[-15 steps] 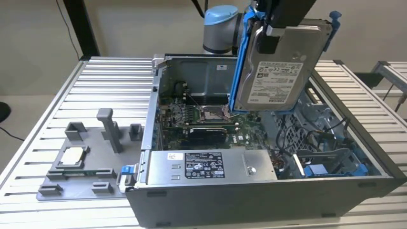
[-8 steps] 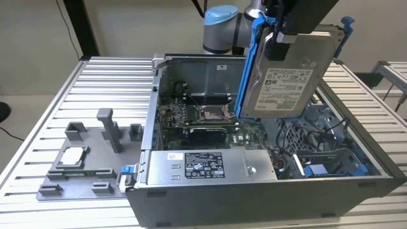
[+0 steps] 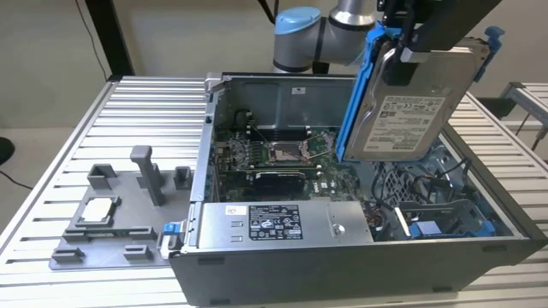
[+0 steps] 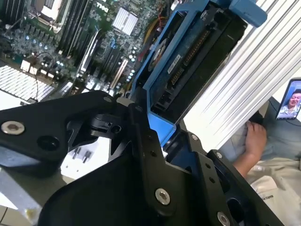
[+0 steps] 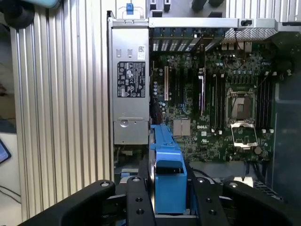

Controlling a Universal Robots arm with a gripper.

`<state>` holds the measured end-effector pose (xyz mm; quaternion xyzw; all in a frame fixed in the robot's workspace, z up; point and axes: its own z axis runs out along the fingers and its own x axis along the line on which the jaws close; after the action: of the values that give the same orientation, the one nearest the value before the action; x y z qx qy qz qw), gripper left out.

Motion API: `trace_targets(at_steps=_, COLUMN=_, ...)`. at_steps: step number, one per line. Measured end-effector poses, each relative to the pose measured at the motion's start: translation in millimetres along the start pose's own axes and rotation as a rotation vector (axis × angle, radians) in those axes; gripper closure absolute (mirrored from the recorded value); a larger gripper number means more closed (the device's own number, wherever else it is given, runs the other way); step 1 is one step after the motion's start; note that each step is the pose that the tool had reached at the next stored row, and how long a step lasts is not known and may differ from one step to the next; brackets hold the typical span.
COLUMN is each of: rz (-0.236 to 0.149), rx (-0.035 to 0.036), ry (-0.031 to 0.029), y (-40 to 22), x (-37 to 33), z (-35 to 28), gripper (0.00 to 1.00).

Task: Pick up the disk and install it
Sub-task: 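Pick up the disk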

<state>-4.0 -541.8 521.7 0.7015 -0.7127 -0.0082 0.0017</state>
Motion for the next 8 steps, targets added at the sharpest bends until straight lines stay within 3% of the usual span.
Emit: trace_targets(at_steps=8, rz=0.0, rx=-0.0013, ry=0.0, y=-36.4, x=9.2, z=0.8, gripper=1.0)
